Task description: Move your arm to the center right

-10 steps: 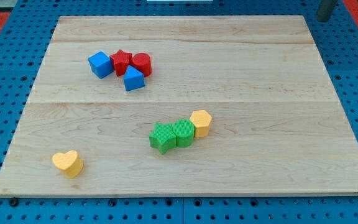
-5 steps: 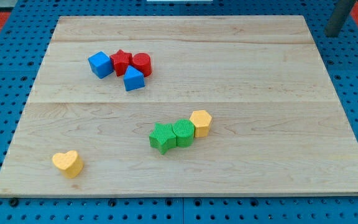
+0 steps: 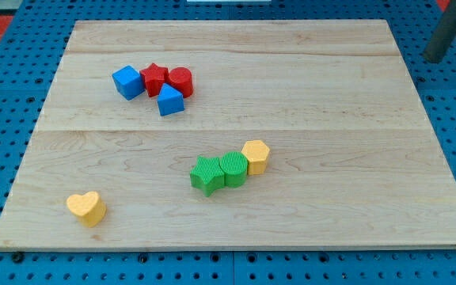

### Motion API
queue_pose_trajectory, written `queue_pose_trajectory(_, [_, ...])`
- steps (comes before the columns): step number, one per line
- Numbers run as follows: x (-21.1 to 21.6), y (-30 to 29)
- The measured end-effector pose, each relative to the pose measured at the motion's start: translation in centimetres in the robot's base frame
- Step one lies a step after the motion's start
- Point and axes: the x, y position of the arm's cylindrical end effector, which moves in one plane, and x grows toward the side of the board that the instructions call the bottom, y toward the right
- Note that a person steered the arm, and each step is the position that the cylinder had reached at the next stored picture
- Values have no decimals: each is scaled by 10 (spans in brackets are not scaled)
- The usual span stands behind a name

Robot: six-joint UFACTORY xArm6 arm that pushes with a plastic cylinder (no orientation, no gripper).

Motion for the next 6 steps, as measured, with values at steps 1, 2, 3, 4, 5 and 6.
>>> queue_pose_trajectory(1, [2, 1])
queue_pose_trajectory(2, [3, 1])
queue_pose_trajectory(3, [26, -4])
queue_pose_trajectory(4, [71, -54])
queue_pose_trajectory(5, [81, -133])
queue_pose_trajectory(6, [75, -201])
